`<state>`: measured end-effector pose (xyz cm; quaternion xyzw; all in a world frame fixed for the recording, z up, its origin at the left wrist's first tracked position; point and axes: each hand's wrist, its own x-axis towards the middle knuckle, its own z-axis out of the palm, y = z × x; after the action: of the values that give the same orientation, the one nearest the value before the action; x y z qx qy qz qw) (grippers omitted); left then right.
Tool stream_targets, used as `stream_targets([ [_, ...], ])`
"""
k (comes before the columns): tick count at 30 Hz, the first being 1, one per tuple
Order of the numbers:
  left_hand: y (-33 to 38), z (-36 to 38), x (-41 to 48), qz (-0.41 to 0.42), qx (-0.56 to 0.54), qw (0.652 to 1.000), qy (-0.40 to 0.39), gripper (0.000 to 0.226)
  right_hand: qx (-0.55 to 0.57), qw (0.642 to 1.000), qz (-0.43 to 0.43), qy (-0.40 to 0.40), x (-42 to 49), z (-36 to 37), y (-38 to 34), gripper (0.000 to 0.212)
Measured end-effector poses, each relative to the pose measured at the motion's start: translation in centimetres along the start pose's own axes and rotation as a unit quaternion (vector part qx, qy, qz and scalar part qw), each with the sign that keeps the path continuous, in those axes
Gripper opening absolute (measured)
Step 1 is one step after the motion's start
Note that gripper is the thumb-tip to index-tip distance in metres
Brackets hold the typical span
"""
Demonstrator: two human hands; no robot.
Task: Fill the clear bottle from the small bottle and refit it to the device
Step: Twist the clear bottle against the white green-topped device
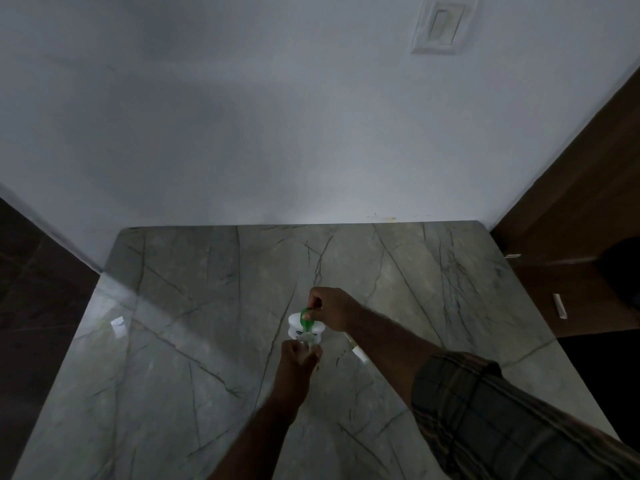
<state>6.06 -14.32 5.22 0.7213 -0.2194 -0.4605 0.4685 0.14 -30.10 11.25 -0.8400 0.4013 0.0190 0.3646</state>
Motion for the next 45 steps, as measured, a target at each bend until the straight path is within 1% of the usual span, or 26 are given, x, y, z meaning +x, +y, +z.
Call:
stream_targets([
  [7, 0.9, 0.1, 0.1, 0.017, -0.004, 1.0, -0.008, 0.029, -0.001, 1.0, 0.0, 0.005, 0.4, -1.1, -0.4, 0.023],
  [14, 0.2, 0.1, 0.4, 0.008, -0.011, 1.0, -0.007, 0.026, 0.005, 1.0, -0.006, -0.007, 0.4, -0.7, 0.0, 0.025],
  [19, 1.0, 0.3, 0.7, 0.016, -0.017, 1.0, -0.002, 0.028, 0.019, 1.0, -0.016, 0.01, 0.3, -1.7, -0.5, 0.024],
  [23, 0.5, 0.5, 0.7, 0.005, -0.002, 1.0, -0.002, 0.028, 0.032, 0.999, -0.014, 0.021, -0.2, -0.9, 0.1, 0.021],
  [28, 0.5, 0.6, 0.6, 0.003, -0.001, 1.0, -0.003, 0.029, 0.024, 1.0, -0.012, -0.003, -0.1, -1.4, -0.4, 0.025],
  [31, 0.9, 0.5, 0.8, 0.013, 0.002, 1.0, -0.002, 0.03, 0.026, 1.0, -0.012, 0.006, 0.0, -1.9, -0.6, 0.025],
  [34, 0.7, 0.5, 0.7, 0.009, 0.012, 1.0, 0.0, 0.031, 0.029, 1.0, -0.008, 0.006, -0.1, -1.3, -0.2, 0.025],
  [39, 0.6, 0.6, 0.7, -0.005, -0.003, 1.0, -0.004, 0.032, 0.025, 1.0, 0.005, 0.001, 0.0, -1.0, -0.2, 0.025],
  [45, 1.4, 0.4, 0.6, 0.004, 0.0, 1.0, -0.006, 0.032, 0.022, 1.0, 0.0, 0.003, 0.0, -1.7, -0.5, 0.026],
])
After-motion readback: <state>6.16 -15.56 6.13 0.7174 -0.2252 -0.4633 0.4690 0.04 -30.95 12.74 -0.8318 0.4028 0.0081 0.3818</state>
